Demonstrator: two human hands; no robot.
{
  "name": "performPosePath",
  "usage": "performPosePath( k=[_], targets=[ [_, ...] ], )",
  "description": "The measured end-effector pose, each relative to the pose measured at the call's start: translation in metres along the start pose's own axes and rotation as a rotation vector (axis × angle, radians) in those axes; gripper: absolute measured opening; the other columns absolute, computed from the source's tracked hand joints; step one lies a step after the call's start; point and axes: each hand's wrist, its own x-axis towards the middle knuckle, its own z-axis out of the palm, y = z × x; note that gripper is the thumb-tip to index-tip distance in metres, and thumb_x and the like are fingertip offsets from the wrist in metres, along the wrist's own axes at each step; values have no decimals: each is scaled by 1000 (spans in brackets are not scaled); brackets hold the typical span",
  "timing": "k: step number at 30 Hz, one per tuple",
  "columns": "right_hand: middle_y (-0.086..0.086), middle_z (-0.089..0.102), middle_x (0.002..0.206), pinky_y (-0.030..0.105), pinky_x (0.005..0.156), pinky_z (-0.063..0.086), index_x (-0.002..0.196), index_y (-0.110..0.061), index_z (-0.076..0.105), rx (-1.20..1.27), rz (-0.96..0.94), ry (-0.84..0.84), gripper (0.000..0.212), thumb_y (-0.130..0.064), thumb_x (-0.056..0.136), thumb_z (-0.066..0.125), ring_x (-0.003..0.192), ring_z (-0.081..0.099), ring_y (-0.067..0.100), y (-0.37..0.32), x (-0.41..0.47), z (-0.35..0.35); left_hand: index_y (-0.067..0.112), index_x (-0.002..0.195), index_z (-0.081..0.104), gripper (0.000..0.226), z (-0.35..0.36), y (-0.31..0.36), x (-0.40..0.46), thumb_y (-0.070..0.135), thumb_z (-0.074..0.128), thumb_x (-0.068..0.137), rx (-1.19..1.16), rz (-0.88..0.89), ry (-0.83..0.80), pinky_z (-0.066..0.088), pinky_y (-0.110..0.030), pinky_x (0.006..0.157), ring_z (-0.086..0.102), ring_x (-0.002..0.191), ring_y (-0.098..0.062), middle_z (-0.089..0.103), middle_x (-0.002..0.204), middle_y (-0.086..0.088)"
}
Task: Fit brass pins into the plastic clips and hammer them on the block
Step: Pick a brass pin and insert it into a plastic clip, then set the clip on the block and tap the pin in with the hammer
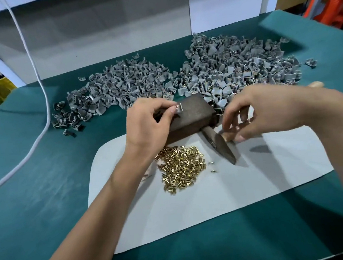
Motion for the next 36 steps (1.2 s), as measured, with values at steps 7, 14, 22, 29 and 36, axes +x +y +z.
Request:
performPosePath(
  k=[7, 14, 22, 29, 36],
  targets=[
    [-14, 68, 84, 36, 78, 53, 91, -35, 74, -86, 9, 31, 23, -29, 74, 89, 79, 61, 4, 2, 7, 19, 26, 96, 81, 12, -1, -14, 3, 24, 83, 84, -36, -68, -79, 42, -34, 108, 59, 118, -12, 74, 110, 13],
    [-5, 75, 81, 24, 69, 56, 89, -24, 72, 229, -113, 4, 1, -23, 88, 72, 75, 72, 11, 0, -5, -15, 19, 81, 80, 10, 1, -19, 5, 9, 84, 80, -243, -209, -98, 52, -42, 103, 69, 109, -7, 76, 111, 5],
    [-8, 53, 66, 32, 53, 32, 72, -24, 50, 49, -29, 479, 34, -30, 106, 51, 57, 48, 8, -40, 33, 5, 5, 85, 80, 5, 3, -19, 4, 3, 83, 81, -353, -285, -128, 55, -34, 101, 69, 109, -4, 76, 111, -3],
    [1, 61, 77, 34, 59, 40, 102, -17, 60, -77, -80, 712, 24, -35, 106, 44, 59, 51, 17, -55, 39, 24, 7, 84, 81, 6, 0, -18, 5, 2, 82, 81, -370, -317, -125, 55, -29, 98, 70, 107, -4, 75, 114, -3],
    [3, 59, 74, 32, 62, 37, 89, -26, 52, -193, -18, 727, 20, -39, 104, 48, 63, 51, 29, -56, 34, 13, 11, 83, 82, 8, 0, -17, 5, 3, 83, 80, -382, -338, -126, 55, -33, 102, 69, 110, -4, 74, 117, -2]
  ],
)
